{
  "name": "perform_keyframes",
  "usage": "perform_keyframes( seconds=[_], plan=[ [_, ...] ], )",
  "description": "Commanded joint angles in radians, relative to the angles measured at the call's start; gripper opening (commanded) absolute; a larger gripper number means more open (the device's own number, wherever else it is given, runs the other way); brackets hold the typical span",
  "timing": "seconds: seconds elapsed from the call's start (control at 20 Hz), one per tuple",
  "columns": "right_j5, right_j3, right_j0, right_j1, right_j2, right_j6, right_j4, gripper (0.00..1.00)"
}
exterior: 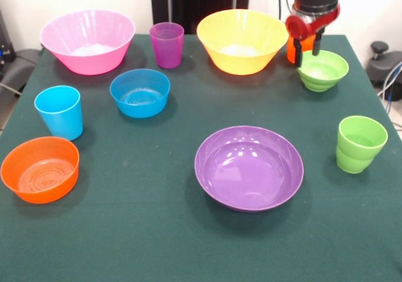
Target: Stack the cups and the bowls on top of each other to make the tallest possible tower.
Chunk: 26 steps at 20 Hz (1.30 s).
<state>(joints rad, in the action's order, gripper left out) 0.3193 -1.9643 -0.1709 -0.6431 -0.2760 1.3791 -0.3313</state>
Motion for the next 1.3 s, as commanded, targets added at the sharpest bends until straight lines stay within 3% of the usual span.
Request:
perform_keyframes(
  seconds=[0.05,0.25,0.5,0.75,1.0,1.3],
  plan=[
    [0.188,-0.018,-0.035,-0.138,-0.004,0.023,-0.007,1.00],
    [0.192,-0.007,-0.051,-0.135,-0.012,0.015,-0.033,1.00],
    [0.125,-0.006,-0.091,-0.171,-0.032,-0.037,-0.106,1.00],
    [0.103,0.022,-0.149,-0.164,-0.099,-0.065,-0.108,1.00],
    [0.170,0.132,-0.158,-0.103,-0.086,-0.087,-0.133,1.00],
    [0.226,0.191,-0.212,-0.071,-0.111,-0.145,-0.148,1.00]
  ],
)
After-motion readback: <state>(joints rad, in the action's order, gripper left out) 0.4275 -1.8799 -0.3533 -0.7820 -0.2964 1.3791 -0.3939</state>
